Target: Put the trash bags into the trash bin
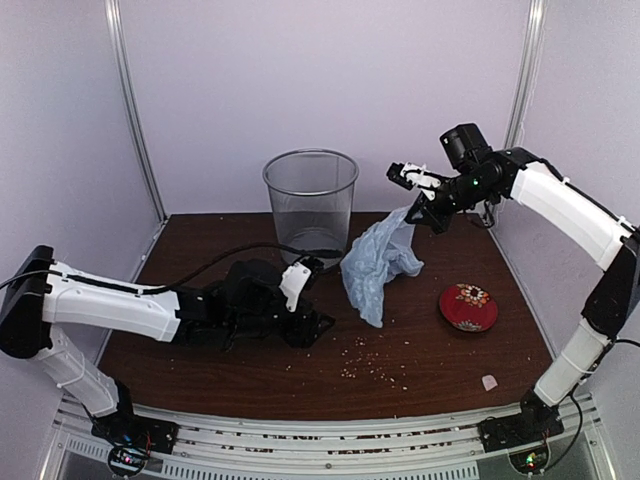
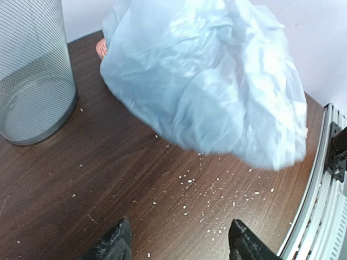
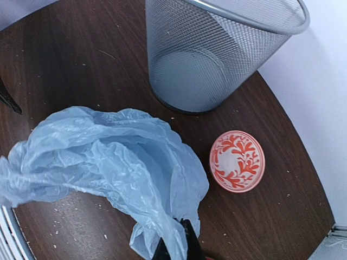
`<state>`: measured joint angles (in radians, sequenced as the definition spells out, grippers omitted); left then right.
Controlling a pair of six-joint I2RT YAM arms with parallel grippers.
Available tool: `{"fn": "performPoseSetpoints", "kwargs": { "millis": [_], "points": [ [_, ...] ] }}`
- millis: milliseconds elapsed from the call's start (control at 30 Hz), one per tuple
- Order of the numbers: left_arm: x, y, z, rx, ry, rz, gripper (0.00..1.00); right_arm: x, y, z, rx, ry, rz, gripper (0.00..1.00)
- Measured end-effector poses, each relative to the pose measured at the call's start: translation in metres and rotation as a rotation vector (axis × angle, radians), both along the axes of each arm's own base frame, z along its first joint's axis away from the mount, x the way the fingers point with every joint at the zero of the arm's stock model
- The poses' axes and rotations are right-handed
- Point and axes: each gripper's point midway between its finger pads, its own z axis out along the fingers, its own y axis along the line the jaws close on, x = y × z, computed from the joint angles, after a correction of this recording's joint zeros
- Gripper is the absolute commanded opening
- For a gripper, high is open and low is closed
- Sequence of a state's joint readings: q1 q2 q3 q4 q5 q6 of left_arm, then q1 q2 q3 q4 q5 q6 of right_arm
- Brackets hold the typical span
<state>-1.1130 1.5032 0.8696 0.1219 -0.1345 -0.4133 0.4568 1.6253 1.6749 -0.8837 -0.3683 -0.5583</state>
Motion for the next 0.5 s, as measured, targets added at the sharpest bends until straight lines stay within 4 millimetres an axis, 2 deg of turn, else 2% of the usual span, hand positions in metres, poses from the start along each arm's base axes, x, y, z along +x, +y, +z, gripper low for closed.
{"fn": "performPoseSetpoints", "kwargs": {
  "millis": [100,200,333,433,500],
  "points": [
    [-0.003,0.011,0.017,-0.034,-0.019,0.017,0.60,-0.007,0.010,-0.009,0.057,0.041,0.024,0.00],
    [-0.006,0.020,0.027,-0.049,-0.023,0.026,0.61,-0.017,0.017,-0.042,0.106,0.133,0.026,0.00],
    [-0.013,0.031,0.039,-0.063,-0.023,0.016,0.79,-0.030,0.029,-0.076,0.184,0.262,0.033,0.00],
    [-0.019,0.035,0.045,-0.084,-0.011,0.003,0.82,-0.034,0.040,-0.086,0.252,0.326,0.045,0.00],
    [-0.019,0.033,0.039,-0.083,0.010,0.006,0.84,-0.034,0.046,-0.088,0.289,0.351,0.050,0.00]
  ]
}}
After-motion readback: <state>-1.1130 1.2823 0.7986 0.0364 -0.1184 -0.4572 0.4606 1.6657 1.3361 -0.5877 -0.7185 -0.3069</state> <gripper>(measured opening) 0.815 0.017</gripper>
